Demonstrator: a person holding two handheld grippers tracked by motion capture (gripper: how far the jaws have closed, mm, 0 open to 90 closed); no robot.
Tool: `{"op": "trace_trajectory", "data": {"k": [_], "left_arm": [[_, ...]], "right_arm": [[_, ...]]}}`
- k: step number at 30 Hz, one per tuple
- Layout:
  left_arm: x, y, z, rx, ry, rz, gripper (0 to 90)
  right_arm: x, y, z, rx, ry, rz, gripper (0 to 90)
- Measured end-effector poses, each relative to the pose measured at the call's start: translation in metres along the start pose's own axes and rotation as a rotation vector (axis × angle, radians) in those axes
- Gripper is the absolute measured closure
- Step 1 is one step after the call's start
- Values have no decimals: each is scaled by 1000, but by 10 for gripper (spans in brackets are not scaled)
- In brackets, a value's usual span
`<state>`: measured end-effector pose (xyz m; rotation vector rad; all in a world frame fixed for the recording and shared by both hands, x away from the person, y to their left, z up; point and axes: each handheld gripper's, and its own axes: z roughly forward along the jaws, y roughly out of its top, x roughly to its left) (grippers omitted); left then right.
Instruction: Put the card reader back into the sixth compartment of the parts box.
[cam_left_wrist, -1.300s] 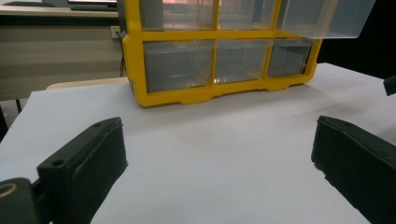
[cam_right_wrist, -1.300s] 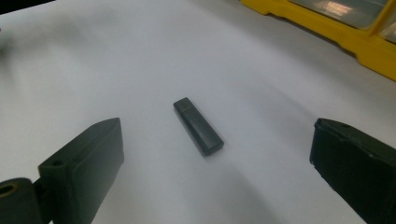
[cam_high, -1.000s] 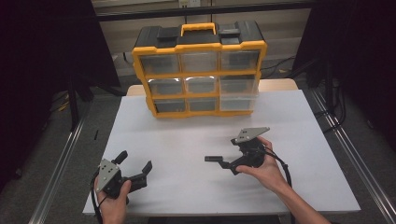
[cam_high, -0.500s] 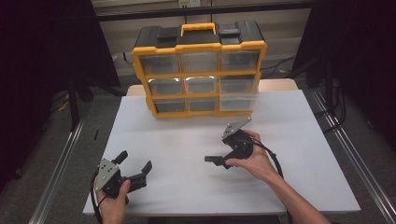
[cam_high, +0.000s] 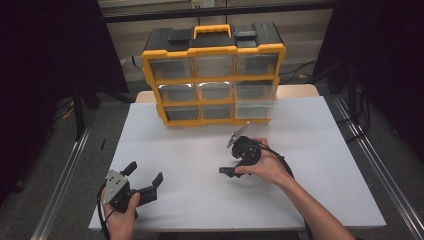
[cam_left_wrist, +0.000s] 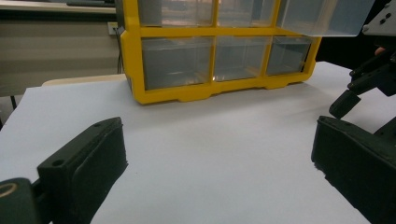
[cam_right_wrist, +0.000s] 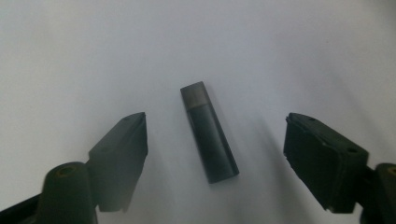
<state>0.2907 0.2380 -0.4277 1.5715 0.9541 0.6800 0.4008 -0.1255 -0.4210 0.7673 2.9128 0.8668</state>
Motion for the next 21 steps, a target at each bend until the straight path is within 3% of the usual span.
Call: {"op": "trace_trajectory", "data": {"k": [7, 21], "left_arm": [[0, 0, 0, -1, -2, -6, 31], [0, -1, 1, 7, -5, 1, 31]], "right_arm": [[-1, 10, 8, 76, 7, -33, 347], [3, 17, 17, 177, -7, -111, 604]]}}
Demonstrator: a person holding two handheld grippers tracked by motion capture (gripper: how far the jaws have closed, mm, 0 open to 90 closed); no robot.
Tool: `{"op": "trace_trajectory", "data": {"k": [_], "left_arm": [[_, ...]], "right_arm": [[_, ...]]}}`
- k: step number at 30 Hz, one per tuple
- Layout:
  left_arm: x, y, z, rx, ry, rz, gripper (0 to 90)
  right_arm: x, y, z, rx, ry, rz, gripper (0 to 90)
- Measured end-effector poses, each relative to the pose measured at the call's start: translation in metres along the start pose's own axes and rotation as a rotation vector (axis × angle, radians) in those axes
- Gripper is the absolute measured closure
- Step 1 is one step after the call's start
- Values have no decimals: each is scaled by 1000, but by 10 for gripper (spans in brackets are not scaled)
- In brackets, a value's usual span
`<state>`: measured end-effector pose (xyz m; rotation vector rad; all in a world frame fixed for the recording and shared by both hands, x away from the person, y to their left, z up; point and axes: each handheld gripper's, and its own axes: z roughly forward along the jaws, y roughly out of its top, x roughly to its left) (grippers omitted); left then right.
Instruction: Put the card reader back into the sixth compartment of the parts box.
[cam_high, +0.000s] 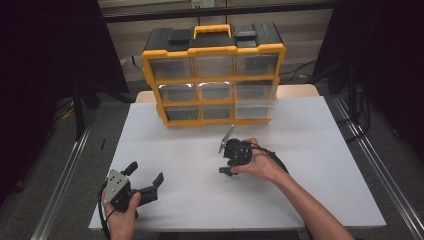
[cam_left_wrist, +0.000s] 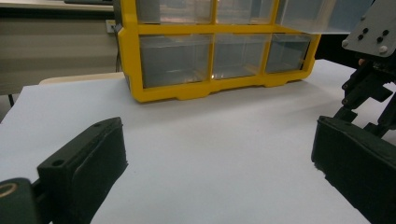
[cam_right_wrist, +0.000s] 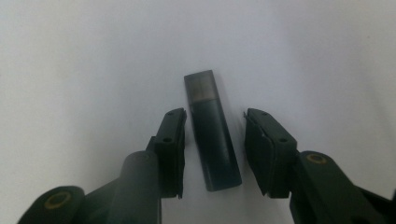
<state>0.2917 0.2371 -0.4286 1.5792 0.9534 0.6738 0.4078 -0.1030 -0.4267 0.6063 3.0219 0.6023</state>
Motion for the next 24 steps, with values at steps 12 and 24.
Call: {"op": "trace_trajectory", "data": {"k": [12, 24], "left_arm": [[-1, 0, 0, 4, 3, 5, 31], [1, -1, 1, 9, 3, 2, 31]], "right_arm": [[2, 1, 1, 10, -4, -11, 730], [1, 0, 0, -1, -7, -1, 738]]}}
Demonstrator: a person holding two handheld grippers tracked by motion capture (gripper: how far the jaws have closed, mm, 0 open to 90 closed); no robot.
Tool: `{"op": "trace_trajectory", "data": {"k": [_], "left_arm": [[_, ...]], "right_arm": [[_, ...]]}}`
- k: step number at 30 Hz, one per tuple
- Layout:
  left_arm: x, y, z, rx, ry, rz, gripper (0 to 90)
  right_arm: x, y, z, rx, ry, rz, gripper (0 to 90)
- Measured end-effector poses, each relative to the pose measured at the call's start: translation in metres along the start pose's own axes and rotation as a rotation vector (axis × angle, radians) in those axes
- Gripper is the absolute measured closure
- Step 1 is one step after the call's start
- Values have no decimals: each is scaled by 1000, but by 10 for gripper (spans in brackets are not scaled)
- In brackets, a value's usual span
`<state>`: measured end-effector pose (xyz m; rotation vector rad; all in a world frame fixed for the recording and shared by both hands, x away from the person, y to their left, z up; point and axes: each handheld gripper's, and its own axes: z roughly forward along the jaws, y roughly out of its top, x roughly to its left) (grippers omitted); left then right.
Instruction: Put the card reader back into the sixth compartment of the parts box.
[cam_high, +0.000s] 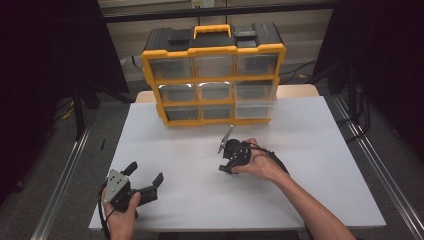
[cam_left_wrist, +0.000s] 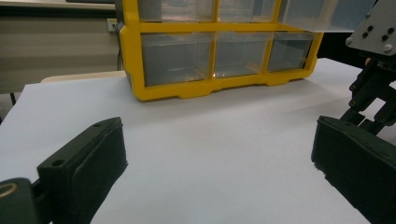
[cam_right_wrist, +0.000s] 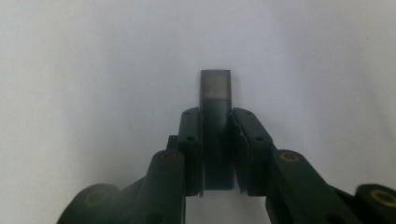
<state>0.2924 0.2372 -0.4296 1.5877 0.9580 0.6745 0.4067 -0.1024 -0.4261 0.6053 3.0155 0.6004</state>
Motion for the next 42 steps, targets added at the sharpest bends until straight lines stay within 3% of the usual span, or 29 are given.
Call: {"op": "trace_trajectory", "data": {"k": [7, 21, 42], "left_arm": [[0, 0, -1, -4, 3, 5, 31], [0, 0, -1, -3, 7, 3, 31], [1, 1, -2, -8, 17, 1, 27]], "right_arm": [[0, -2, -6, -34, -2, 26, 738], [-4, -14, -23, -164, -9, 52, 738], [2, -36, -41, -308, -21, 113, 738]]}}
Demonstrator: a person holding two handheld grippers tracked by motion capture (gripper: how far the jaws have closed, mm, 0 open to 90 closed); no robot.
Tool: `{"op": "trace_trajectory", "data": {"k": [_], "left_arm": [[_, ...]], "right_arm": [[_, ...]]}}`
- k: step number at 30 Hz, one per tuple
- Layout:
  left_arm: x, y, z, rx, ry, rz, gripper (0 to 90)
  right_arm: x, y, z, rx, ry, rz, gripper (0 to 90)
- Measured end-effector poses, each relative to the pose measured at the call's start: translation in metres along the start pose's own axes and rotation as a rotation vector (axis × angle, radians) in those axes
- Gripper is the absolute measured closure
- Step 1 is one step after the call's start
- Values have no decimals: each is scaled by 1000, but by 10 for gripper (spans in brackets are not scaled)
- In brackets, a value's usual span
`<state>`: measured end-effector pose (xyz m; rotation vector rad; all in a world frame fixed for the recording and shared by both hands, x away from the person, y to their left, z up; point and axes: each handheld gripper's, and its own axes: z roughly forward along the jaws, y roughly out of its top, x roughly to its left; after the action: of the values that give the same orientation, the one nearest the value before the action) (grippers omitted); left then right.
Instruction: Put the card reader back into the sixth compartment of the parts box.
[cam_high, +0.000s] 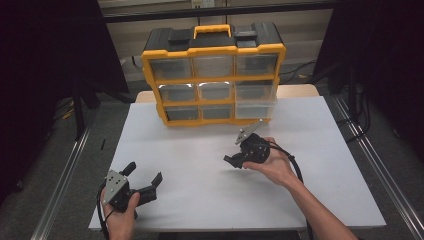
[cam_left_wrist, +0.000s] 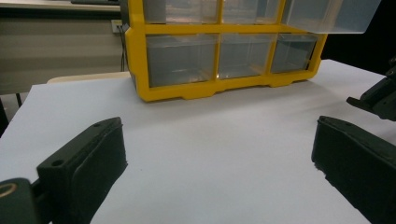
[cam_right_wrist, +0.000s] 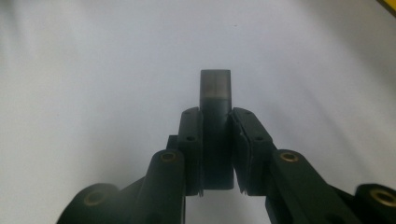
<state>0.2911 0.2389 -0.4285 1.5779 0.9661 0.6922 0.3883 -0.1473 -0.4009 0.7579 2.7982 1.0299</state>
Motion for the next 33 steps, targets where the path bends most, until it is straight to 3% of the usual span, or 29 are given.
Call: {"op": "trace_trajectory", "data": {"k": [12, 20, 33], "left_arm": [[-1, 0, -1, 1, -3, 2, 27], [-1, 0, -2, -2, 3, 1, 26], [-1, 0, -3, -15, 8, -11, 25]], "right_arm": [[-4, -6, -14, -102, 12, 46, 738], [-4, -6, -24, -176, -11, 35, 738], [1, -3, -33, -221, -14, 14, 738]]}}
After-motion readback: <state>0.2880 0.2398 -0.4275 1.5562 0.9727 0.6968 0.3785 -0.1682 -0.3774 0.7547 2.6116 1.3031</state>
